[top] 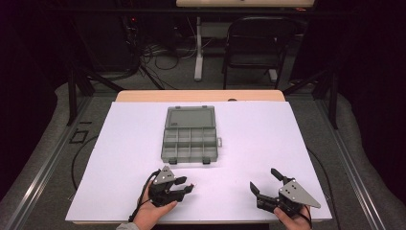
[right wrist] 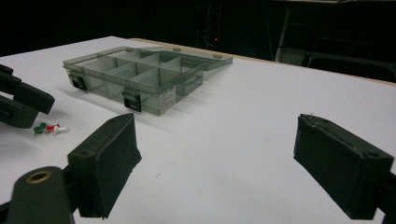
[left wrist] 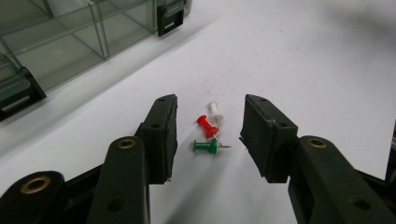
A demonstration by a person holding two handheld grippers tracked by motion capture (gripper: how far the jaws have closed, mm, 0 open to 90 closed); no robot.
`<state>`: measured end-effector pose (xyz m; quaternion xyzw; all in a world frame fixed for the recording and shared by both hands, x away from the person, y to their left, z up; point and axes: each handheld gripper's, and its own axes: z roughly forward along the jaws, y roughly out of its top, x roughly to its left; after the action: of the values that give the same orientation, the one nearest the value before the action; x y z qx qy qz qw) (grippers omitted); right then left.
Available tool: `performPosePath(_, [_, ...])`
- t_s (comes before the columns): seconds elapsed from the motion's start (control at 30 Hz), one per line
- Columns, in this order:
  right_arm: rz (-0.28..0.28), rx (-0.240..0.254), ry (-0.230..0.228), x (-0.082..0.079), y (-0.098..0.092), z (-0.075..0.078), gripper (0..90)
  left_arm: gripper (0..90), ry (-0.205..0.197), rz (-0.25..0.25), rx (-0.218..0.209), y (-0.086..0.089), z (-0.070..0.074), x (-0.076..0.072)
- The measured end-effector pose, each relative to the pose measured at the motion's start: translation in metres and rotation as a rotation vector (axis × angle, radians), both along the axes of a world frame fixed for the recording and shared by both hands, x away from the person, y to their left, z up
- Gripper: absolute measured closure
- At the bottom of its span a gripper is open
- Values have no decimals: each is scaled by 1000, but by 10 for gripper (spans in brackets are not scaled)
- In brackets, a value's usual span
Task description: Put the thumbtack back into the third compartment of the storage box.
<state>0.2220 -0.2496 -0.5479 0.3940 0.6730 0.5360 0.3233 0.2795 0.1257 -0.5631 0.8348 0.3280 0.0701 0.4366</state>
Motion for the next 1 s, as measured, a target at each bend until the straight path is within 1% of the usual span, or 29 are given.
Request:
performPosePath(0.07, [2, 1, 0, 0, 0, 0, 135, 554, 10, 4, 16, -1, -1, 1])
performPosePath(0.1, [2, 1, 1, 0, 0, 0, 135, 555, 18, -3, 22, -2, -2, 1])
performPosePath(0.13, [2, 1, 1, 0, 0, 0, 135, 560, 18, -3, 22, -2, -2, 1])
performPosePath(0.17, [1, -1, 1, 0, 0, 0, 135, 567, 21, -1, 40, -3, -2, 2])
performPosePath(0.27, [3, 1, 3, 0, -1, 0, 135, 593, 16, -2, 60, -3, -2, 2])
performPosePath(0.37, [2, 0, 6, 1, -1, 0, 135, 601, 12, 1, 63, -5, -2, 0])
performPosePath(0.47, [3, 2, 5, 1, -1, -1, 136, 612, 11, -5, 72, -6, -1, 0])
performPosePath(0.5, [1, -3, 5, 1, -1, -1, 136, 614, 8, -5, 82, -6, -2, 0])
performPosePath(0.57, [1, 2, 8, 1, -1, -1, 137, 615, 10, -7, 83, -7, -2, 0])
performPosePath(0.73, [0, -8, 9, 2, -1, -1, 138, 673, 8, -3, 86, -8, -2, -2])
performPosePath(0.77, [0, -9, 11, 2, -1, -1, 138, 684, 1, -4, 96, -8, -2, -2])
performPosePath(0.87, [1, -9, 12, 2, -1, -1, 138, 723, -5, -2, 105, -8, -2, -3])
performPosePath(1.0, [0, -8, 15, 2, -2, -1, 138, 764, -5, 0, 103, -8, -2, -3])
